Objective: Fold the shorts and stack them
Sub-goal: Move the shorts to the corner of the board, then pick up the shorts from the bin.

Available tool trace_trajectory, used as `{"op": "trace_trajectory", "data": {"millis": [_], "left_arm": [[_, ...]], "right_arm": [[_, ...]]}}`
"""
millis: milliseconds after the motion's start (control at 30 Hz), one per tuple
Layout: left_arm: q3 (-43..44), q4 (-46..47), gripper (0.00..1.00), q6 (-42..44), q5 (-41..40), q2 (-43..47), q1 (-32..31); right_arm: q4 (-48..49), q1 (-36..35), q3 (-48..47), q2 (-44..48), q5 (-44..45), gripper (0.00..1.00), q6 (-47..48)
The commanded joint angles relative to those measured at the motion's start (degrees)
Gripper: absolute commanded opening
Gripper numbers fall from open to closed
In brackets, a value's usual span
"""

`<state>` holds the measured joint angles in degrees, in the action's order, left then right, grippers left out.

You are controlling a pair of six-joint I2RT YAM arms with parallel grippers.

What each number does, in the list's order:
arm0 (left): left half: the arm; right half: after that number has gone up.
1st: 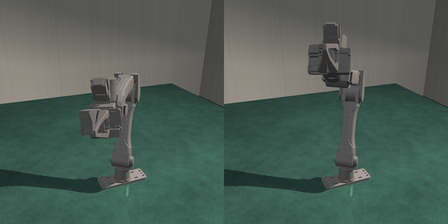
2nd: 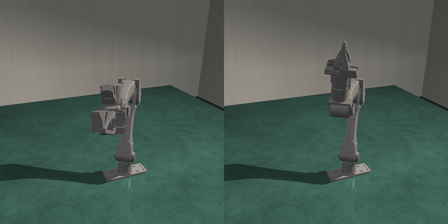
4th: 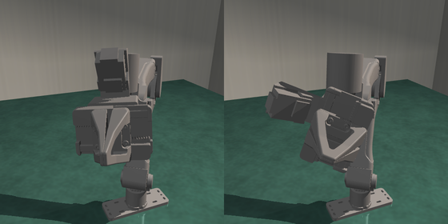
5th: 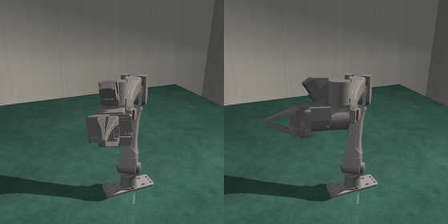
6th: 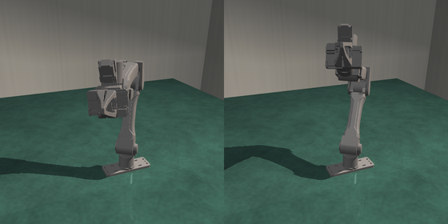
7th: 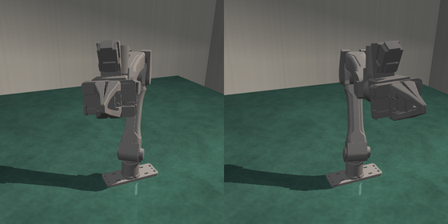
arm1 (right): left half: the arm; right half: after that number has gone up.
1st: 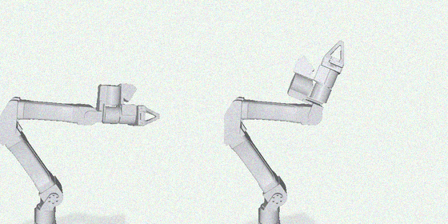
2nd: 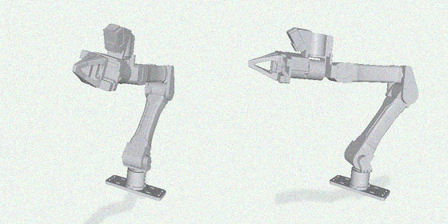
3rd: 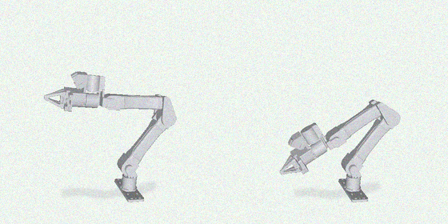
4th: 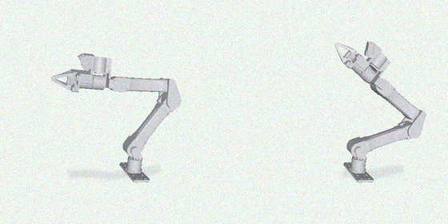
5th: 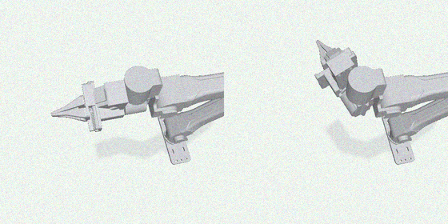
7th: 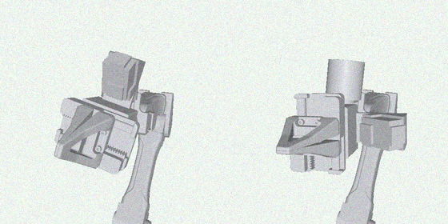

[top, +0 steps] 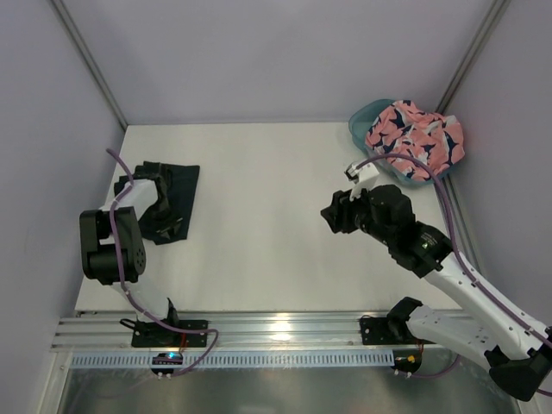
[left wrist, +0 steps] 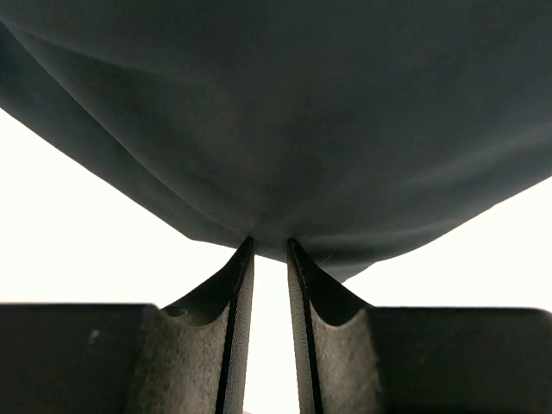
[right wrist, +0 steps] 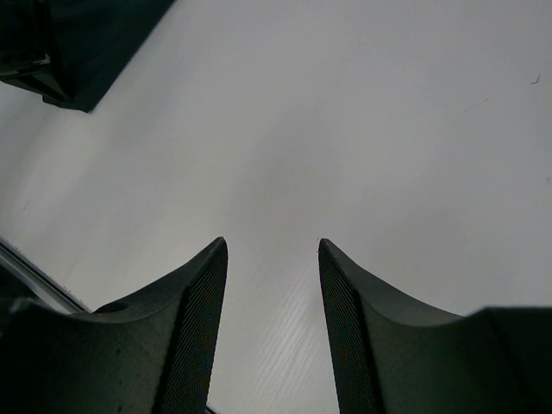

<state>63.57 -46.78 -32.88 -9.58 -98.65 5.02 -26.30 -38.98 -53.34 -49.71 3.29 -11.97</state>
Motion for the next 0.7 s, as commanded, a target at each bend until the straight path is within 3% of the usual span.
{"op": "trace_trajectory", "data": {"millis": [0, 200, 333, 567, 633, 667], "left_arm": [[-1.3, 1.5, 0.25, -1.7, -0.8, 1.6, -0.2], [3.2, -1.1, 0.32, -0.5, 1.4, 7.6, -0.3], [9.0, -0.7, 0.39, 0.9, 12.5, 13.7, -1.4], [7.8, 6.3, 0.52, 2.1, 17.2, 18.7, -19.4], [6.6, 8.9, 0.67, 1.2, 17.1, 19.7, -25.0], [4.8, 12.2, 0.81, 0.5, 17.0, 20.4, -27.0]], "right_arm": [[0.5, 0.0, 1.3, 0.1, 1.5, 0.51, -1.0], [2.0, 1.2, -1.2, -3.9, 5.8, 0.56, -1.4], [1.1, 7.9, -9.2, -11.0, 7.2, 0.61, 1.4], [0.6, 26.6, -21.9, -25.0, 7.1, 0.75, 3.4], [-0.2, 29.3, -26.4, -31.3, 7.4, 0.79, 2.8], [-0.7, 31.7, -29.7, -33.5, 7.8, 0.81, 1.8]]}}
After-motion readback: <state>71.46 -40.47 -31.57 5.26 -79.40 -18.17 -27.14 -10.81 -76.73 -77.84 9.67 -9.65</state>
